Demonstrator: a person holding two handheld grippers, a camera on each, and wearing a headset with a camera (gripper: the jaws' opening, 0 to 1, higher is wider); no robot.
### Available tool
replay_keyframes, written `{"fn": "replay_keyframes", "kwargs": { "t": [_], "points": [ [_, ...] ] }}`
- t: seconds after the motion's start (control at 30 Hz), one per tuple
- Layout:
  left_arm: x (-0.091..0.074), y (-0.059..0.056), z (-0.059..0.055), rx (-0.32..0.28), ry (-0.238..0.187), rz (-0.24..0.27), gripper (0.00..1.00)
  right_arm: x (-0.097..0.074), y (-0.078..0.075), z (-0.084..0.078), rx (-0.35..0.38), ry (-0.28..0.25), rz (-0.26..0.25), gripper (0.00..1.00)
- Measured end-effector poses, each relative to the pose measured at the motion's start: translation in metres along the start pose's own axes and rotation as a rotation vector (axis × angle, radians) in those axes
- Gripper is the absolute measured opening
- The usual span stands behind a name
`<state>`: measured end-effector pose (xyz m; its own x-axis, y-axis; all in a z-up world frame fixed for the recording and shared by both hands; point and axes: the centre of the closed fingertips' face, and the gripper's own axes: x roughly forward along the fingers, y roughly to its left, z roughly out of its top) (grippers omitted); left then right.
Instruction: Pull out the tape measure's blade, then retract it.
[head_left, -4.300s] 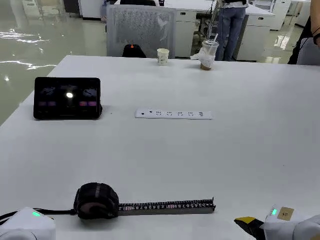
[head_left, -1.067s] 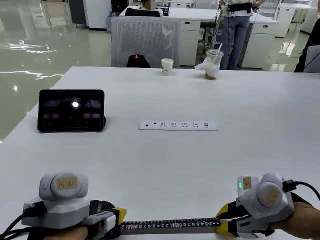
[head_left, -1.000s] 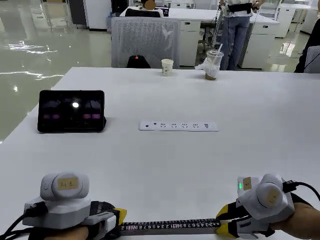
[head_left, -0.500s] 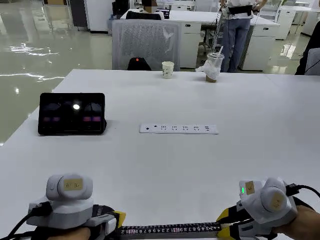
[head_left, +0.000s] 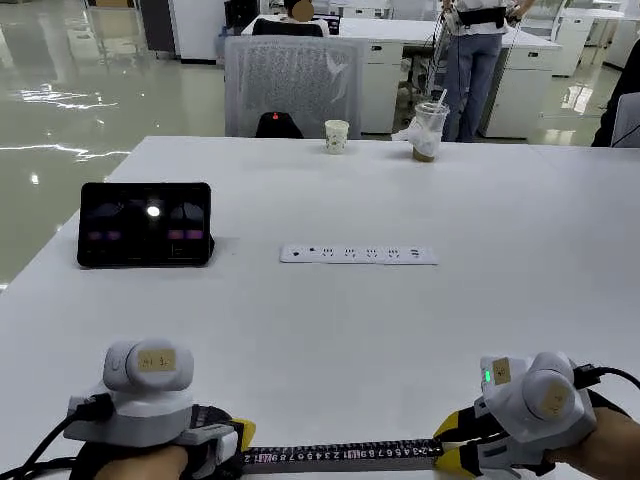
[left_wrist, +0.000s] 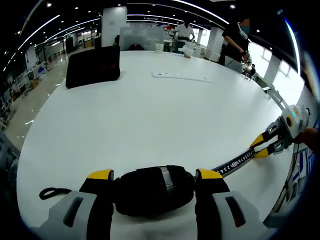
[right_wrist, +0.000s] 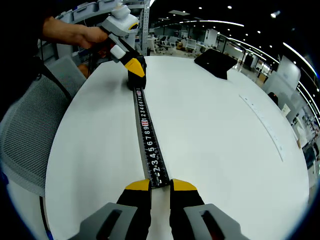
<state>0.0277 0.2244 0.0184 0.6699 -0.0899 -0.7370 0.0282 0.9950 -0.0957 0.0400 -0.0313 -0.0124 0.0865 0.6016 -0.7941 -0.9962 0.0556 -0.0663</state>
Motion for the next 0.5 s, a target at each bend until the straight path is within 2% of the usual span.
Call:
{"fn": "replay_keyframes", "kwargs": {
  "t": [0.2,0.5],
  "points": [
    [0.0032,0.0005,-0.0031,-0.003,0.027,-0.005,0.63,0.0004,-0.0003,-0.0005,0.007,0.001,-0.001,0.1],
    [0.0026,0.0018,-0.0036,-0.008,0.035,0.006,0.61,0.0004,0.0002,0.0,0.003,0.007,-0.006,0.1]
  ]
}}
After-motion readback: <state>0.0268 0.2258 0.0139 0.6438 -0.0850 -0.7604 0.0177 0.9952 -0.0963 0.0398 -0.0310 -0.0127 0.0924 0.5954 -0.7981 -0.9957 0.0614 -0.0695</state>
